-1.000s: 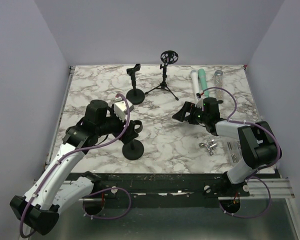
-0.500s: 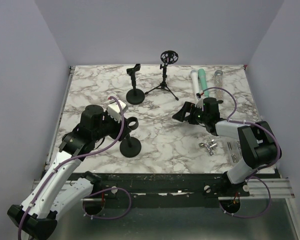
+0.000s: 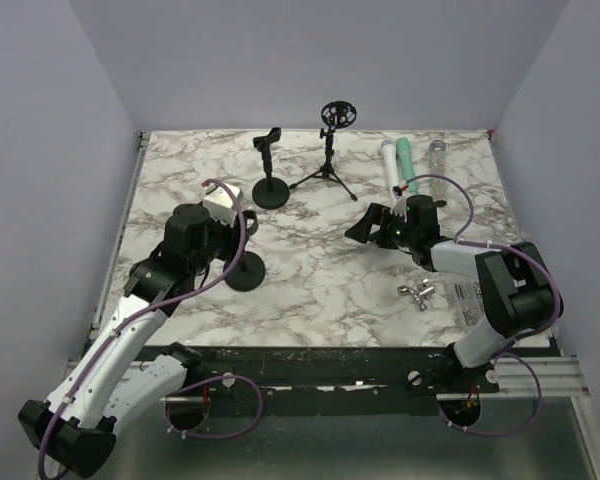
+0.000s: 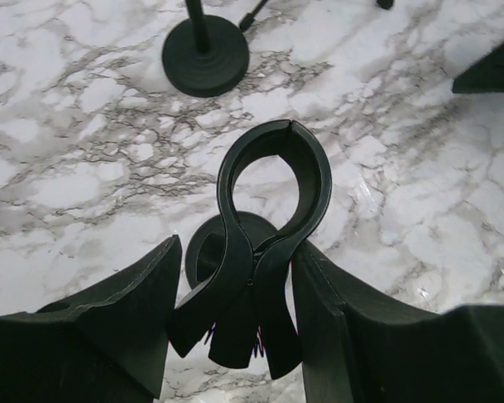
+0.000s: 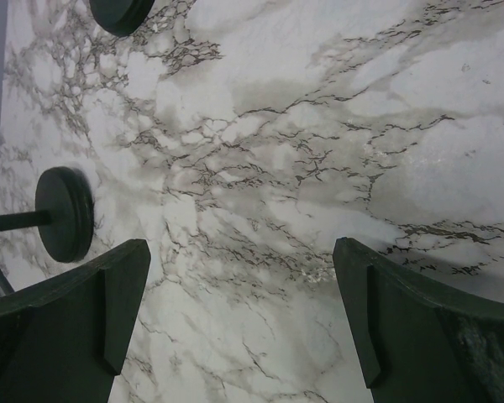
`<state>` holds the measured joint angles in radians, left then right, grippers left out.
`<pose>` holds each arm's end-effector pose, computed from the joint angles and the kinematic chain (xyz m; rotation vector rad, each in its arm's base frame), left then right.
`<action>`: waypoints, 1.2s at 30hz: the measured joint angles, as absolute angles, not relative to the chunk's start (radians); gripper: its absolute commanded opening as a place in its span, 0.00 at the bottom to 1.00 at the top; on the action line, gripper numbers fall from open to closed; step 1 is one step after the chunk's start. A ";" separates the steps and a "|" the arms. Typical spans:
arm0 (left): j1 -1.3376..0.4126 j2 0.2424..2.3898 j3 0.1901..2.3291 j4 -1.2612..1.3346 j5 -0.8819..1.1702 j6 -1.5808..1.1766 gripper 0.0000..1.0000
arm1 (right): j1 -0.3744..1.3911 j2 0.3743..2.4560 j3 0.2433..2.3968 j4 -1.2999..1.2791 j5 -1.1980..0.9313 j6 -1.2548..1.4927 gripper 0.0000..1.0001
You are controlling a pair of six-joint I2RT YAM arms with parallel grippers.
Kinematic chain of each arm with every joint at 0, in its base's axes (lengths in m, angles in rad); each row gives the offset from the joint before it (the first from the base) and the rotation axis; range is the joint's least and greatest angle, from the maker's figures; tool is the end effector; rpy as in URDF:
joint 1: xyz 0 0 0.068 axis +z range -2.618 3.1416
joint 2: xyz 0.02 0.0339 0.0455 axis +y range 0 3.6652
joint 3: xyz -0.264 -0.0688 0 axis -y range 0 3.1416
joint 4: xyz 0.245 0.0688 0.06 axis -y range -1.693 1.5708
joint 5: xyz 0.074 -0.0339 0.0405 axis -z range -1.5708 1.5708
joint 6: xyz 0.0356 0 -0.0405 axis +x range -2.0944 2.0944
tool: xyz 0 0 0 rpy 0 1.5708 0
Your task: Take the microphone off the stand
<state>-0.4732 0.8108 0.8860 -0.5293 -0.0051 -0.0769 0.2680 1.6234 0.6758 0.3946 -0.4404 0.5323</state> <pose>0.1571 -0.0802 0.3350 0.3988 2.0025 -0.3414 0.3007 0.0983 0.1574 0.0175 2.2101 0.9288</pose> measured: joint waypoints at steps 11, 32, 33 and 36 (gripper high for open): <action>-0.417 1.084 1.018 -0.384 -0.221 -0.097 0.00 | 0.268 1.623 0.676 0.394 -0.440 0.533 1.00; -0.169 1.806 1.734 -0.290 -0.271 -0.123 0.00 | 0.268 1.649 0.676 0.391 -0.440 0.533 1.00; -0.168 1.826 1.752 -0.283 -0.267 -0.123 0.00 | 0.268 1.649 0.676 0.391 -0.439 0.533 1.00; -0.163 1.883 1.795 -0.276 -0.252 -0.129 0.00 | 0.268 1.650 0.676 0.392 -0.438 0.533 1.00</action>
<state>-0.1635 1.8832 1.7950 -0.2764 -0.2523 -0.1287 0.2680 1.6497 0.6758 0.3920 -0.4377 0.5327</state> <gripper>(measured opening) 0.524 0.998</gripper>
